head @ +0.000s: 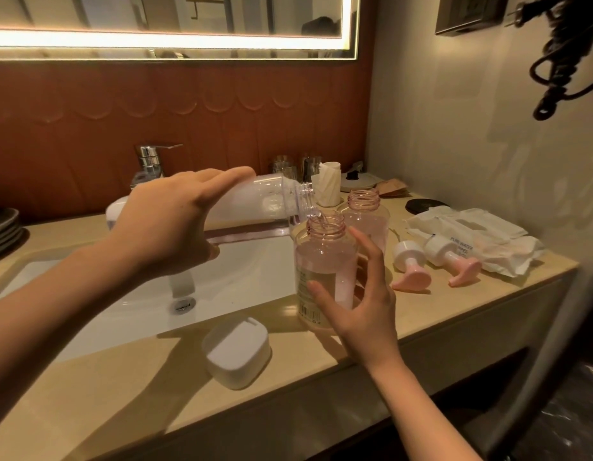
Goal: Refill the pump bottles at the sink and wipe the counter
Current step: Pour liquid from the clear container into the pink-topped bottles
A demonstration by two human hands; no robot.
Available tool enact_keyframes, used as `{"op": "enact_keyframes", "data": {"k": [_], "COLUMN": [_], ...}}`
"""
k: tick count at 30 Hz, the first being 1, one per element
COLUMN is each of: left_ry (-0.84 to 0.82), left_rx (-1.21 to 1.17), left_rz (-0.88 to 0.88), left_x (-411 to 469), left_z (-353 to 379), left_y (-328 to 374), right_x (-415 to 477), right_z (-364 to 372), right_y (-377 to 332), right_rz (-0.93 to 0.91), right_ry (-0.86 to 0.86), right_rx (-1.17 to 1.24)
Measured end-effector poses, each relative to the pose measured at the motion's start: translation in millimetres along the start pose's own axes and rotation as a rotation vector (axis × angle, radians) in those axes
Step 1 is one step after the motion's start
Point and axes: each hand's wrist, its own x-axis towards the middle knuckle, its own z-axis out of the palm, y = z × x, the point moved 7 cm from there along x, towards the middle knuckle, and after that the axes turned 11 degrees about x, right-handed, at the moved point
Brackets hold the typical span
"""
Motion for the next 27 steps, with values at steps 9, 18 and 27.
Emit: {"op": "enact_keyframes", "data": {"k": [9, 18, 27], "left_ry": [0.004, 0.021, 0.029], "left_rx": [-0.003, 0.015, 0.013], "left_rz": [0.01, 0.018, 0.022], "left_x": [1, 2, 3], "left_z": [0, -3, -5], "left_y": [0, 1, 2], "right_x": [2, 4, 4], "right_z": [0, -4, -6], "right_y": [3, 13, 14], "right_rz": [-0.038, -0.01, -0.013], "right_ry": [-0.002, 0.037, 0.046], "right_rx": [0.135, 0.372, 0.354]}}
